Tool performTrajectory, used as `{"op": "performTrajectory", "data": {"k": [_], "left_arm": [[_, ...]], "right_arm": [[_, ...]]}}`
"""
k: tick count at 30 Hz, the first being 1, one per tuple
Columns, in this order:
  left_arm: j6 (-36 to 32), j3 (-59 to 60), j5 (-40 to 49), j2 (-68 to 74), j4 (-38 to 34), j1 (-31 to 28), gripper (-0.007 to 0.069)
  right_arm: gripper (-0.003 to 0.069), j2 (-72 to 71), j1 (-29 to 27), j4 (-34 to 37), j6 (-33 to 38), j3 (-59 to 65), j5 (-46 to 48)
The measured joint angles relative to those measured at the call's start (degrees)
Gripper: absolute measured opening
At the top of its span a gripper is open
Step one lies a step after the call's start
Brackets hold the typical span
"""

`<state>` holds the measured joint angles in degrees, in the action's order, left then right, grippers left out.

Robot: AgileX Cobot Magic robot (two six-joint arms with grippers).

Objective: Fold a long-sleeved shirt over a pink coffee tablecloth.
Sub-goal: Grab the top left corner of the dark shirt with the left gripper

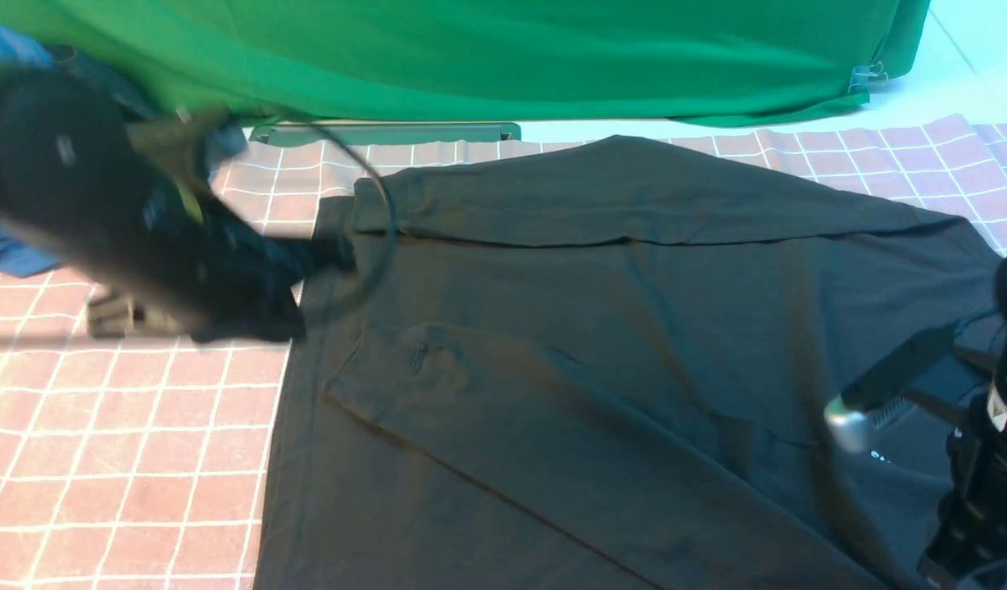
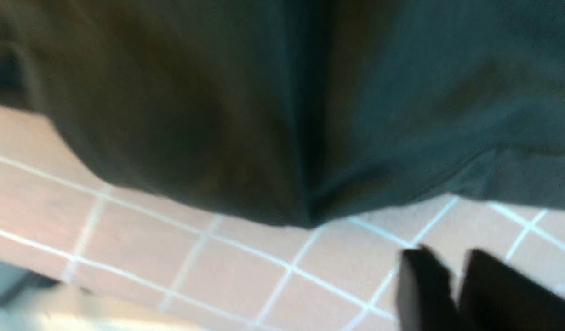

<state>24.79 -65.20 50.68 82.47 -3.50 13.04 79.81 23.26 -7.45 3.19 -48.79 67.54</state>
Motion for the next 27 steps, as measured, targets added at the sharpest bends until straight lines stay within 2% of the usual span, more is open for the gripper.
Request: {"op": "performTrajectory", "data": {"k": [3, 7, 12, 13, 14, 21, 22, 25, 27], "left_arm": [[-2.73, -7.16, 2.14, 5.08, -2.19, -3.02, 0.0013], [-4.17, -21.40, 3.03, 17.48, -2.98, -4.73, 0.0013], [-4.54, -30.84, 2.91, 27.75, -1.93, -4.66, 0.0035], [-4.46, -34.74, 2.79, 32.23, -0.75, -4.66, 0.0072], [-4.41, -35.17, 2.73, 32.71, -0.47, -4.66, 0.0077], [-4.35, -48.12, -0.34, 47.78, 3.50, -4.72, 0.0343], [-4.35, -48.12, -0.35, 48.07, 3.50, -4.72, 0.0349], [-4.40, -49.99, -1.84, 51.54, 4.39, -4.72, 0.0437], [-4.55, -50.29, -3.05, 52.62, 4.45, -4.72, 0.0459]], "right_arm": [[0.0041, -3.65, 0.00, 1.18, 0.05, 0.00, -2.86], [0.0034, -8.29, 0.00, 6.35, 0.40, 0.00, -5.53], [0.0034, -8.75, 0.00, 7.84, 1.39, 0.00, -5.53], [0.0034, -8.80, 0.00, 7.98, 1.46, 0.00, -5.53], [0.0034, -8.80, 0.00, 7.98, 1.46, 0.00, -5.53], [0.0032, -8.85, 0.00, 8.09, 1.46, 0.00, -5.43], [0.0032, -8.85, 0.00, 8.09, 1.51, 0.00, -5.46], [0.0032, -8.85, 0.00, 8.11, 1.51, 0.00, -4.94], [0.0032, -8.85, 0.00, 8.17, 1.51, 0.00, -4.82]]}}
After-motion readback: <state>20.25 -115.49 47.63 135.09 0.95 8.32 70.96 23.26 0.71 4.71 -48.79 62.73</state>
